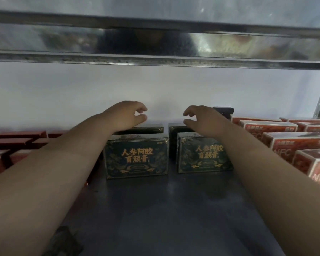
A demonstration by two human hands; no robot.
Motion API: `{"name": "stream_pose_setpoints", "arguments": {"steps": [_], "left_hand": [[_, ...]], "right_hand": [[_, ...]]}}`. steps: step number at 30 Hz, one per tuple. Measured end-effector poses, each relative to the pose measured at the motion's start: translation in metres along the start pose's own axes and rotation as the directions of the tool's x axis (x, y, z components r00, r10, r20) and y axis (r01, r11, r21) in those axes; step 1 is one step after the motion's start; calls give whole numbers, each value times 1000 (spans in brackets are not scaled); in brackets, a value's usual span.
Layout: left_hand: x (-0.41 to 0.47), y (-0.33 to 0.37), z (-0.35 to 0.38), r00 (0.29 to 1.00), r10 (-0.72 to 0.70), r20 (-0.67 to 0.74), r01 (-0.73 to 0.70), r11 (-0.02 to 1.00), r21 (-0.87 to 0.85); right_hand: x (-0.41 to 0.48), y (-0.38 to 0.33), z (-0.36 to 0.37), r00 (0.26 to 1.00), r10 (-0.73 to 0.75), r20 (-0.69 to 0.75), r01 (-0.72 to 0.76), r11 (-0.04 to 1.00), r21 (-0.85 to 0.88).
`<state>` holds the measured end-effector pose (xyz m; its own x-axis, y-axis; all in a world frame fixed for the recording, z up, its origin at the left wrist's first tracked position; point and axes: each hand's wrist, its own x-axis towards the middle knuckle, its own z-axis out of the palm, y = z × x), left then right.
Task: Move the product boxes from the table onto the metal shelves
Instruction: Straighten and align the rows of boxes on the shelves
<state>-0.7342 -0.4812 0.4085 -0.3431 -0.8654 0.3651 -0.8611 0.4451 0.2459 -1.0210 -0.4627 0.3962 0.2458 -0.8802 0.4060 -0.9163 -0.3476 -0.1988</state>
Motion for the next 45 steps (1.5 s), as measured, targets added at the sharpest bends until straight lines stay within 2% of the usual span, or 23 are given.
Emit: {"name": "stream_pose_setpoints", "arguments": {"steps": [2, 5, 8, 10, 14, 19, 31, 45], "left_hand": [[-17, 22, 3, 995, 40, -88, -40, 999, -6], [-46, 49, 14, 996, 40, -77, -33, 995, 96], [-64, 60, 32, 999, -51, -13, 53, 959, 279], [-72, 61, 50, 994, -95, -49, 106, 930, 352], [-91, 52, 80, 974, -93, -206, 164, 918, 361], [-99, 36, 87, 963, -32, -269, 140, 910, 390], [-100, 29, 91, 951, 14, -310, 101, 931, 351], [-98, 24, 97, 926, 47, -374, 80, 944, 319]], "right_hand": [[-24, -6, 14, 994, -32, -101, 36, 999, 34], [-50, -10, 35, 982, -45, -183, 50, 998, 23], [-61, -9, 45, 988, -56, -147, 44, 996, -82], [-65, -7, 49, 988, -80, -130, 61, 987, -145], [-68, 3, 47, 992, -79, -102, 61, 983, -171], [-70, 12, 42, 997, 12, -72, -26, 979, -204], [-74, 3, 44, 993, 7, -118, -27, 986, -167], [-69, 23, 42, 981, -82, -176, 77, 996, -35]]}}
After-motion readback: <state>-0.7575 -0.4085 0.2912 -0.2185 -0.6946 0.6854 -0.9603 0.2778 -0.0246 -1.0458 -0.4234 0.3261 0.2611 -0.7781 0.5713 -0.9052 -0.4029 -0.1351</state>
